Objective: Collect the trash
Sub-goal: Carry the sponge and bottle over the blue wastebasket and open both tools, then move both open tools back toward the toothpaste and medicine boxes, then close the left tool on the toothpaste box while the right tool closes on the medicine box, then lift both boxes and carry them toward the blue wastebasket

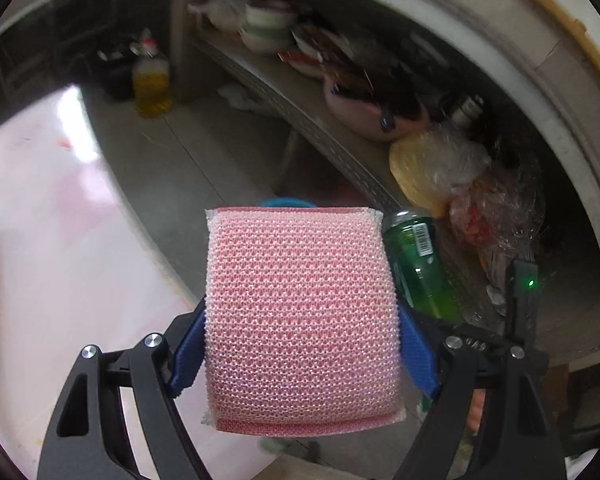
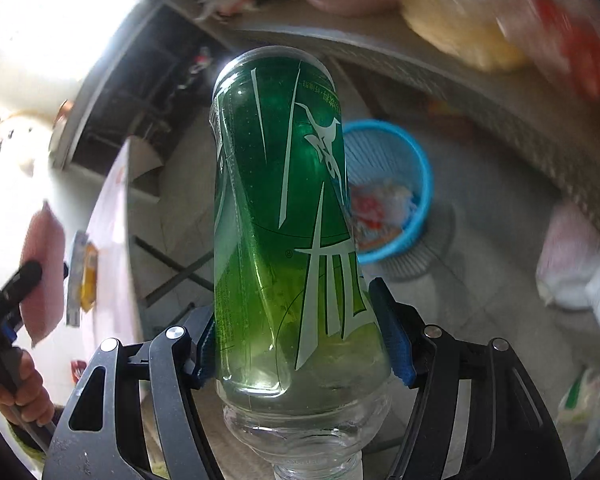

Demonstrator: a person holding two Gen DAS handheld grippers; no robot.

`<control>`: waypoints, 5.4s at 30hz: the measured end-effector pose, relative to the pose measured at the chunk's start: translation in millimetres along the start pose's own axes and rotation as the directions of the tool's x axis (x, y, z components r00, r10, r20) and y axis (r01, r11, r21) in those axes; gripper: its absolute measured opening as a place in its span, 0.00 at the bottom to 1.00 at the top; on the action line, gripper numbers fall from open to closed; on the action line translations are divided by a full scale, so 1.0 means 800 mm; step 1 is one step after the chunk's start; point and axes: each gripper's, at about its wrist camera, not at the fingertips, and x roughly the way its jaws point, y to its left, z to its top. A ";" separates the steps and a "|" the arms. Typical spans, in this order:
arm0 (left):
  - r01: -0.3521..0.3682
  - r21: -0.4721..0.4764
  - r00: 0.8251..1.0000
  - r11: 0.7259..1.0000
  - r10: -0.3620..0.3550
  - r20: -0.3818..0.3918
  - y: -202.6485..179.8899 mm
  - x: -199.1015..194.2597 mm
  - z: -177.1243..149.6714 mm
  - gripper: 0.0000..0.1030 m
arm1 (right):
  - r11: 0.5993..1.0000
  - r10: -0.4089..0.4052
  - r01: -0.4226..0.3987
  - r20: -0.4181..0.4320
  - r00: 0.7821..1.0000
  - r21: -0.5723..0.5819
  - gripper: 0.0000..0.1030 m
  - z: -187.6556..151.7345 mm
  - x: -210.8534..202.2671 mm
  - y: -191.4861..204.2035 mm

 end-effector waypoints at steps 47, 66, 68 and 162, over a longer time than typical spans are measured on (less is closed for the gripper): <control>-0.033 -0.269 0.953 0.962 0.112 0.282 0.090 -0.107 -0.104 0.83 | 0.975 -0.207 0.211 0.063 0.976 -0.067 0.76 0.030 0.063 -0.001; -0.192 -0.543 0.772 0.817 0.467 0.431 0.226 -0.244 -0.287 0.83 | 0.825 0.164 -0.221 -0.154 0.974 -0.520 0.78 -0.021 0.074 0.388; -0.167 -0.573 0.762 0.802 0.474 0.442 0.245 -0.255 -0.291 0.83 | 0.803 0.178 -0.263 -0.206 0.962 -0.535 0.79 -0.032 0.092 0.437; -0.116 -0.681 0.889 0.723 0.381 0.253 0.285 -0.220 -0.354 0.43 | 0.503 -0.181 -0.031 -0.140 0.973 -0.864 0.72 -0.183 0.190 0.482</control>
